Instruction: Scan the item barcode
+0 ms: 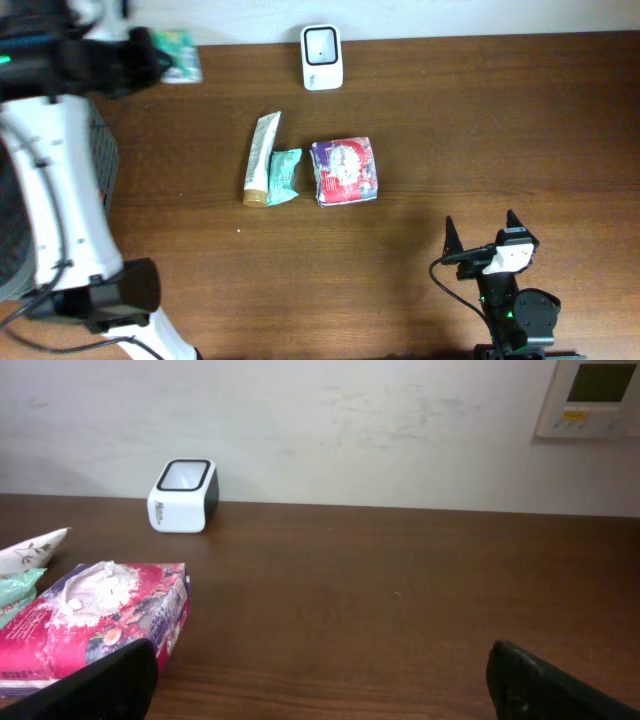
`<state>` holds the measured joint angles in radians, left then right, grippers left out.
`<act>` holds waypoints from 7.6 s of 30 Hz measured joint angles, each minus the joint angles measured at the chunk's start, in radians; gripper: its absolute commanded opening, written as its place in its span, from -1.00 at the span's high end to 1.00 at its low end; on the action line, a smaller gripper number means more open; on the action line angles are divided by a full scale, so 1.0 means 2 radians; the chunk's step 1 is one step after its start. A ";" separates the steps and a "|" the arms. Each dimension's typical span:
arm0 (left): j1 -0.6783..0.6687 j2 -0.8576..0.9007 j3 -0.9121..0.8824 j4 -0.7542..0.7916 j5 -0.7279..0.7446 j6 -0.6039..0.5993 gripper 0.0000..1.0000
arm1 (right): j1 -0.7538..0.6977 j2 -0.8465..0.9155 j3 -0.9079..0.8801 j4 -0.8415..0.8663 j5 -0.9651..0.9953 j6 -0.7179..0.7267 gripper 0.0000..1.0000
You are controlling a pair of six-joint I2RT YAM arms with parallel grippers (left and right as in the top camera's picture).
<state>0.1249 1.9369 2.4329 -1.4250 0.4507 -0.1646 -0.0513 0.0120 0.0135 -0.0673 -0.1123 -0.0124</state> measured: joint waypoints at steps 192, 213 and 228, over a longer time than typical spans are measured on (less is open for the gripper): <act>-0.158 0.096 -0.115 0.065 -0.372 -0.060 -0.98 | 0.068 1.035 0.704 -0.315 -0.337 0.051 -0.18; -0.158 0.096 -0.115 0.064 -0.372 -0.060 -0.99 | 0.088 0.968 0.884 -0.614 0.064 0.090 0.92; -0.158 0.096 -0.115 0.064 -0.372 -0.060 -0.99 | -0.055 1.065 0.871 -0.537 -0.180 -0.097 -0.50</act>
<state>-0.1913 2.1281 2.2036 -1.2961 -0.2928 -0.2855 -0.1604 2.1410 1.7557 -1.1419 -0.4728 -0.2054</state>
